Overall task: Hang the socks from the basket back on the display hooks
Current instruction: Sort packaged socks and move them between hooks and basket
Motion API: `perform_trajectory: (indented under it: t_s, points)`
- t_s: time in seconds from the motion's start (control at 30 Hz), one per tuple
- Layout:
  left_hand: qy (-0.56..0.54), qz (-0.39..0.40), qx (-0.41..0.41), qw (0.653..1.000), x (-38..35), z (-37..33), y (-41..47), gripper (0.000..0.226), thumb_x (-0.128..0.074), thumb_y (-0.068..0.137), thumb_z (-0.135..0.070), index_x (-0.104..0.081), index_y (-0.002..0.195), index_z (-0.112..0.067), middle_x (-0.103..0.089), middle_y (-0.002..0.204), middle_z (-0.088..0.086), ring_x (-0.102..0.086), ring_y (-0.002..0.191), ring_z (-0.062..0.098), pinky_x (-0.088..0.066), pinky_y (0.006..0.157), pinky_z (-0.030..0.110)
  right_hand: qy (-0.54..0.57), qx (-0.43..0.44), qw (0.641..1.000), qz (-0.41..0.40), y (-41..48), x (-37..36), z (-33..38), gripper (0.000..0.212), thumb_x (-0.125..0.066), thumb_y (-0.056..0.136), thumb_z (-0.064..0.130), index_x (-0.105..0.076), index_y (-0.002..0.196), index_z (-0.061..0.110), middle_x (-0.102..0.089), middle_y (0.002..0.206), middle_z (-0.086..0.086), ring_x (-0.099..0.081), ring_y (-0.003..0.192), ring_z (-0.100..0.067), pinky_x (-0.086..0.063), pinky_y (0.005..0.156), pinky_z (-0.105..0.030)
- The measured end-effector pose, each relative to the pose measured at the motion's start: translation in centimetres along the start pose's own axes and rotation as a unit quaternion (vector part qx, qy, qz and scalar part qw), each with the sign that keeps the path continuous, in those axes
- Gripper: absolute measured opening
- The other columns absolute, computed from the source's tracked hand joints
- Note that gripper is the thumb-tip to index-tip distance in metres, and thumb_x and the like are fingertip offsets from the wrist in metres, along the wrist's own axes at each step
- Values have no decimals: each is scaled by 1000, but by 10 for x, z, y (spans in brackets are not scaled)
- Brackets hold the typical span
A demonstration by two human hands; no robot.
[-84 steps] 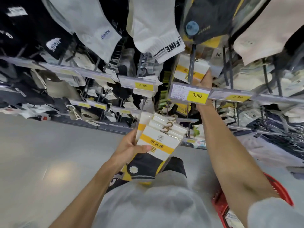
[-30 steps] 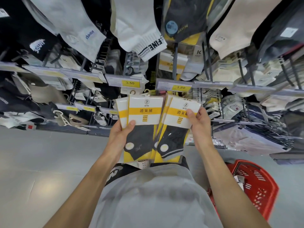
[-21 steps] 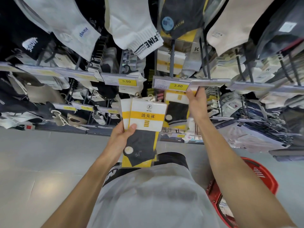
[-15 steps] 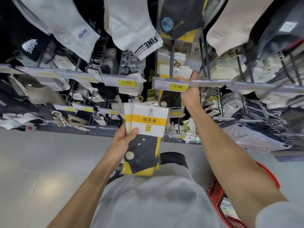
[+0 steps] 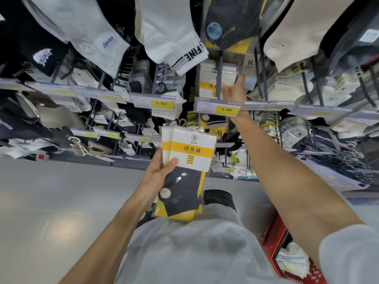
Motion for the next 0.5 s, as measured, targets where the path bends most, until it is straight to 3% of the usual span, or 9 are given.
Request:
perform_trajectory:
  t_s: [0.07, 0.17, 0.23, 0.3, 0.33, 0.4, 0.43, 0.5]
  points:
    - [-3, 7, 1, 1000, -1, -3, 1, 33, -60, 92, -34, -60, 125, -40, -71, 125, -7, -66, 118, 12, -47, 104, 40, -13, -8, 1000, -11, 1, 2, 5, 45, -49, 102, 27, -33, 133, -1, -52, 86, 3, -54, 88, -22, -40, 68, -33]
    - [-5, 14, 3, 1000, -1, -6, 1, 29, -58, 94, -34, -63, 120, -45, -70, 126, -9, -66, 118, 11, -47, 102, 38, -23, -22, 999, -3, -13, 2, -2, 47, -52, 102, 20, -33, 138, -2, -53, 100, -1, -52, 93, -18, -35, 66, -24]
    - [-11, 17, 5, 1000, 1, -7, 1, 27, -57, 95, -35, -63, 120, -44, -70, 128, -8, -65, 119, 11, -47, 102, 39, 43, -38, 998, -1, -36, 4, -8, 52, -58, 97, 6, -35, 143, 1, -50, 115, -3, -49, 100, -13, -40, 76, -14]
    - [-17, 14, 2, 1000, 3, -8, 1, 27, -57, 94, -37, -64, 120, -42, -69, 128, -8, -64, 120, 12, -47, 103, 39, 148, -31, 988, -25, -67, 8, -6, 46, -54, 99, 3, -41, 142, 4, -52, 116, 1, -52, 100, -9, -44, 82, -7]
    - [-22, 9, 0, 1000, 4, -8, 1, 27, -57, 94, -36, -64, 119, -42, -69, 128, -8, -64, 121, 12, -47, 103, 39, 170, -25, 984, -40, -85, 9, -6, 36, -52, 101, 10, -47, 137, 10, -56, 113, 6, -55, 101, -7, -46, 88, -8]
    - [-33, 3, -3, 999, 6, -7, 2, 26, -56, 95, -34, -66, 118, -42, -69, 129, -7, -63, 122, 12, -46, 104, 39, 202, -29, 979, -31, -123, 6, -12, 21, -48, 104, 26, -56, 123, 23, -64, 111, 13, -61, 108, -5, -49, 102, -27]
    - [-38, 4, -4, 999, 4, -7, 3, 26, -56, 96, -32, -66, 117, -41, -69, 129, -7, -63, 123, 12, -48, 104, 37, 234, -42, 971, 1, -142, 1, -14, 21, -47, 105, 29, -57, 123, 25, -66, 115, 13, -64, 110, -5, -51, 101, -31]
    - [-48, 16, -2, 999, -1, -7, 4, 26, -55, 96, -29, -68, 115, -40, -70, 128, -5, -64, 122, 14, -54, 98, 32, 256, -48, 962, 78, -171, -11, -16, 33, -51, 103, 26, -50, 136, 22, -66, 125, 9, -65, 113, -7, -55, 93, -28]
Point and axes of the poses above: each hand's wrist, its own y-axis towards the middle knuckle, its own x-axis out of the back of the hand, z = x × y, the point moved 7 cm from there along y, towards the middle knuckle
